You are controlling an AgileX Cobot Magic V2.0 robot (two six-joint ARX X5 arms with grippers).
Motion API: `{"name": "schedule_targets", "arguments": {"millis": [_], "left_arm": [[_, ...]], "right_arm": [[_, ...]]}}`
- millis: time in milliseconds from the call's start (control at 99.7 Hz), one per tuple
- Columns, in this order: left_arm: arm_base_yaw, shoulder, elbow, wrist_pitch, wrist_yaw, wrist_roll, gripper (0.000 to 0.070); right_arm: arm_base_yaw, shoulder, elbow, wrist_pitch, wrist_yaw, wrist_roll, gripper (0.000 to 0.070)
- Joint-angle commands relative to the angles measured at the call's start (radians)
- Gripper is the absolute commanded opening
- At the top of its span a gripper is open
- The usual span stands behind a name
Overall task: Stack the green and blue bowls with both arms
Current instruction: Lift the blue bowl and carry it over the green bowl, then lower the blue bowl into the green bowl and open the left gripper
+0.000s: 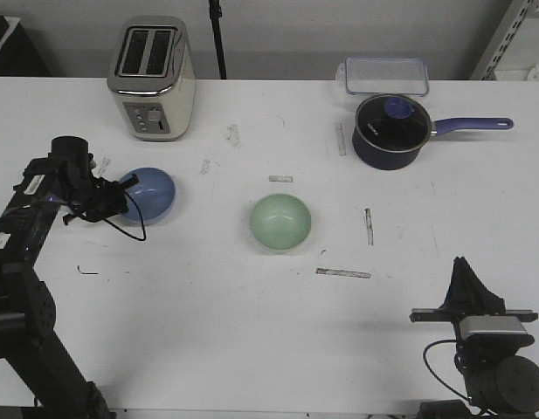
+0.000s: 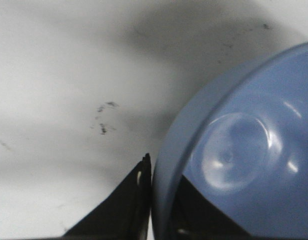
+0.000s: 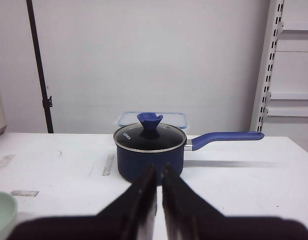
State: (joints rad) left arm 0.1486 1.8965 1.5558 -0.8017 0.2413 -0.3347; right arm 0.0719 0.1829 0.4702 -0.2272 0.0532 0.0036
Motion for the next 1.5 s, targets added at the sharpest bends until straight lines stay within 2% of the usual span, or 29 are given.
{"name": "schedule_targets", "arguments": {"millis": [0, 180, 381, 582, 963, 1183, 1494], "left_arm": [[-0.015, 0.003, 0.023, -0.013, 0.021, -0.027, 0.0000], [-0.087, -0.004, 0.095, -0.092, 0.029, -0.045, 0.0000], [-0.194, -0.004, 0.257, -0.145, 0.029, -0.046, 0.0001], [-0.338, -0.004, 0.366, -0.145, 0.029, -0.056, 0.0001], [-0.627, 0.024, 0.368, -0.097, 0.020, -0.074, 0.0001], [-0.679, 0.100, 0.368, -0.096, 0.020, -0.070, 0.0001], [-0.684, 0.167, 0.368, -0.121, 0.020, -0.070, 0.0019]], "right_arm": [[0.001, 0.000, 0.006, 0.010, 0.000, -0.001, 0.0016], [0.001, 0.000, 0.006, 0.010, 0.000, -0.001, 0.0016], [0.001, 0.000, 0.006, 0.010, 0.000, -0.001, 0.0016], [0.001, 0.000, 0.006, 0.010, 0.000, -0.001, 0.0016], [0.001, 0.000, 0.006, 0.010, 0.000, -0.001, 0.0016], [0.001, 0.000, 0.006, 0.010, 0.000, -0.001, 0.0016], [0.001, 0.000, 0.006, 0.010, 0.000, -0.001, 0.0016]]}}
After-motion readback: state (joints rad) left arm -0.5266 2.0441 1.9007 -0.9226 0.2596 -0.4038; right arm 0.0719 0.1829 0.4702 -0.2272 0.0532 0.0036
